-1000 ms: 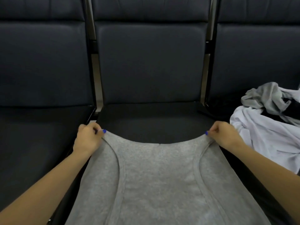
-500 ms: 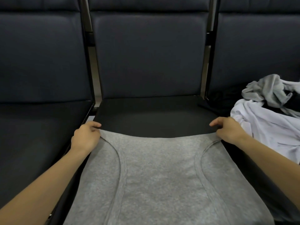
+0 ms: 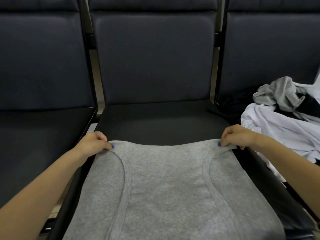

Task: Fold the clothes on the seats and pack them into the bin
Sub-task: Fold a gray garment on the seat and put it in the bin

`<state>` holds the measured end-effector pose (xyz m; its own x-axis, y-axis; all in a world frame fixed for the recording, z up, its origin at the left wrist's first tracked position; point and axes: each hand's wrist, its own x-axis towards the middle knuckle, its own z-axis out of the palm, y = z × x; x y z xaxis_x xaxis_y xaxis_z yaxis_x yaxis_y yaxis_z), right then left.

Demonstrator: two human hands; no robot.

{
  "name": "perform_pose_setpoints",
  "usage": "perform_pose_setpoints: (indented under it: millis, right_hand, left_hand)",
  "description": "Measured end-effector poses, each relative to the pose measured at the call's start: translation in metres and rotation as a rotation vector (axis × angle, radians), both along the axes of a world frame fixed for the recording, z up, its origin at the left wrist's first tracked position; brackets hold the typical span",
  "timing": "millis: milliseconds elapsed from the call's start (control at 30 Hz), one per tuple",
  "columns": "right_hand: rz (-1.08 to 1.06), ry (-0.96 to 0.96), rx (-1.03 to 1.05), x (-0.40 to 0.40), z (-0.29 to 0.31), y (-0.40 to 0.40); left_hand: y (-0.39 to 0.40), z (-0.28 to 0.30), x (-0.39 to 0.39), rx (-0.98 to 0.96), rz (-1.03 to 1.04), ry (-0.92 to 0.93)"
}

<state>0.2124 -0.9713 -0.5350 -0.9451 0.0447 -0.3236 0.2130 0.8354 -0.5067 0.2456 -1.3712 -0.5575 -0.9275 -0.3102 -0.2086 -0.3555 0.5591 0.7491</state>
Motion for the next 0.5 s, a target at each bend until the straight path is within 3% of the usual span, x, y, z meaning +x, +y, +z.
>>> perform_pose_setpoints:
  millis: [100,167,233,367,500]
  right_hand:
    - [-0.016,0.091,-0.090,0.006,0.017,0.006]
    - [-0.048,0.234,-0.139,0.007,0.031,0.011]
    - [-0.120,0.347,-0.244,0.007,0.044,0.015]
    - [-0.275,0.548,-0.496,0.005,0.062,0.015]
    - [-0.341,0.791,-0.807,0.005,0.076,0.010]
  left_hand:
    - [-0.003,0.010,0.003,-0.041,-0.065,0.000]
    - [-0.008,0.021,0.005,-0.181,-0.061,0.084]
    - [-0.010,0.034,0.008,-0.178,0.022,0.216]
    - [-0.007,0.060,0.014,0.262,0.203,0.452]
    - [0.001,0.084,0.018,0.483,0.218,0.696]
